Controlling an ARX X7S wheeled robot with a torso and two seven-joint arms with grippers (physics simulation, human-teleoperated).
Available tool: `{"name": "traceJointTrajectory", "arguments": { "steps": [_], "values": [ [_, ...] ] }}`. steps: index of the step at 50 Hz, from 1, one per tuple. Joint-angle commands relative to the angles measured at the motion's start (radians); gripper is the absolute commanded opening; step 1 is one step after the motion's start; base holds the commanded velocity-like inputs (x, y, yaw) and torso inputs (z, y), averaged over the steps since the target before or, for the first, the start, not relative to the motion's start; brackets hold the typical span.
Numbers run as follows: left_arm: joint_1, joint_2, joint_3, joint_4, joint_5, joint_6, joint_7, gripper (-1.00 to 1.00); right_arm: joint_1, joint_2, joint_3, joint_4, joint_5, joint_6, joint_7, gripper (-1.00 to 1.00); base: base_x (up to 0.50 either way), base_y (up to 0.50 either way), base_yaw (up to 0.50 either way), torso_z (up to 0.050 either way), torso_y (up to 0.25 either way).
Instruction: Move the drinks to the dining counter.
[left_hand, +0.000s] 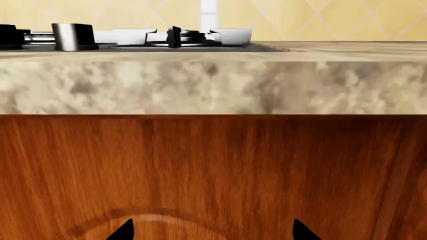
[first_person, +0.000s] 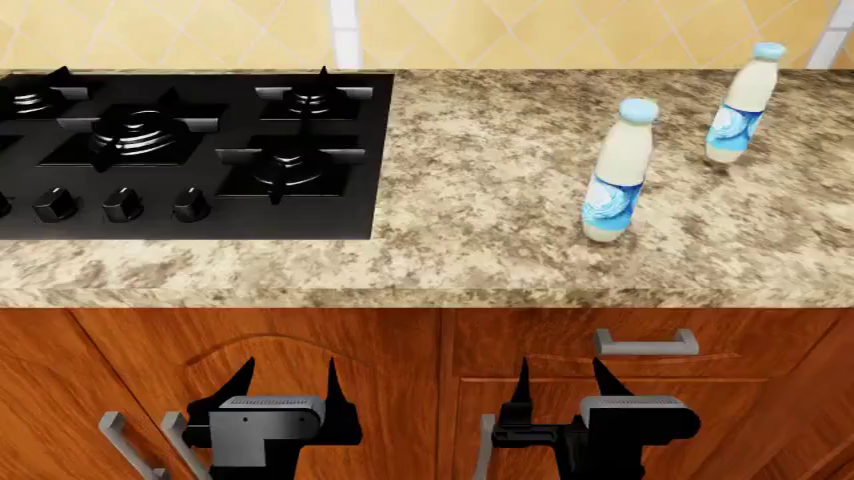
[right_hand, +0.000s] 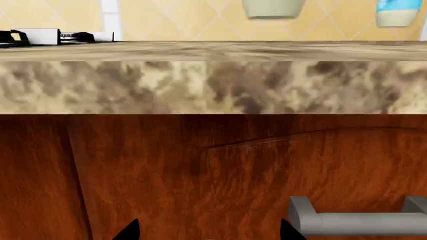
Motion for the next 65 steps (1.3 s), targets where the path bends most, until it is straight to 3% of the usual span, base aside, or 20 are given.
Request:
{"name": "traceJointTrajectory", "arguments": {
  "steps": [1,10,14,15,19,23,27,29,32,36,45,53,65],
  "values": [
    [0.003,-0.015,0.015,0.007,-0.024,-0.002,-0.018,1.0,-0.004,0.015,-0.009,-0.011,0.038,-0.003,0.014,1.0,0.0,0.0,0.0,0.0,0.0],
    [0.011,-0.04,0.031,0.024,-0.077,-0.016,-0.059,1.0,0.004,0.044,-0.04,-0.013,0.072,0.012,0.042,1.0,0.0,0.0,0.0,0.0,0.0],
    [0.032,-0.053,0.022,0.098,-0.114,-0.057,-0.067,1.0,-0.021,0.071,-0.053,-0.201,0.076,0.176,0.059,1.0,0.0,0.0,0.0,0.0,0.0],
    [0.051,-0.068,0.017,0.228,-0.117,-0.119,-0.079,1.0,-0.03,0.093,-0.053,-0.351,0.095,0.306,0.053,1.0,0.0,0.0,0.0,0.0,0.0],
    [0.046,-0.119,0.011,0.517,-0.128,-0.323,-0.105,1.0,-0.003,0.134,-0.031,-0.572,0.135,0.532,0.057,1.0,0.0,0.0,0.0,0.0,0.0],
    [-0.119,-0.201,-0.046,0.841,-0.129,-0.699,-0.15,1.0,0.099,0.179,0.0,-0.727,0.176,0.746,0.054,1.0,0.0,0.0,0.0,0.0,0.0],
    [-0.331,-0.226,-0.18,1.019,-0.264,-0.988,-0.127,1.0,0.222,0.182,0.094,-0.857,0.247,0.903,0.065,1.0,0.0,0.0,0.0,0.0,0.0],
    [-0.37,-0.227,-0.22,1.035,-0.293,-1.007,-0.121,1.0,0.273,0.202,0.123,-0.896,0.295,0.997,0.042,1.0,0.0,0.0,0.0,0.0,0.0],
    [-0.402,-0.233,-0.277,1.03,-0.333,-1.079,-0.115,1.0,0.311,0.244,0.139,-0.964,0.31,1.007,0.021,1.0,0.0,0.0,0.0,0.0,0.0],
    [-0.385,-0.26,-0.252,0.978,-0.285,-1.001,-0.135,1.0,0.367,0.278,0.13,-0.995,0.304,1.091,0.047,1.0,0.0,0.0,0.0,0.0,0.0],
    [-0.408,-0.263,-0.153,0.775,-0.21,-0.85,-0.146,1.0,0.403,0.287,-0.004,-0.776,0.246,0.944,0.039,1.0,0.0,-0.35,0.0,0.0,0.0],
    [-0.44,-0.275,-0.112,0.744,-0.189,-0.853,-0.158,1.0,0.392,0.289,-0.001,-0.729,0.248,0.897,0.027,1.0,0.0,-0.5,0.0,0.0,0.0],
    [-0.436,-0.278,-0.149,0.802,-0.218,-0.889,-0.159,1.0,0.383,0.295,0.009,-0.778,0.263,0.923,0.036,1.0,0.0,-0.5,0.0,0.0,0.0]
  ]
}}
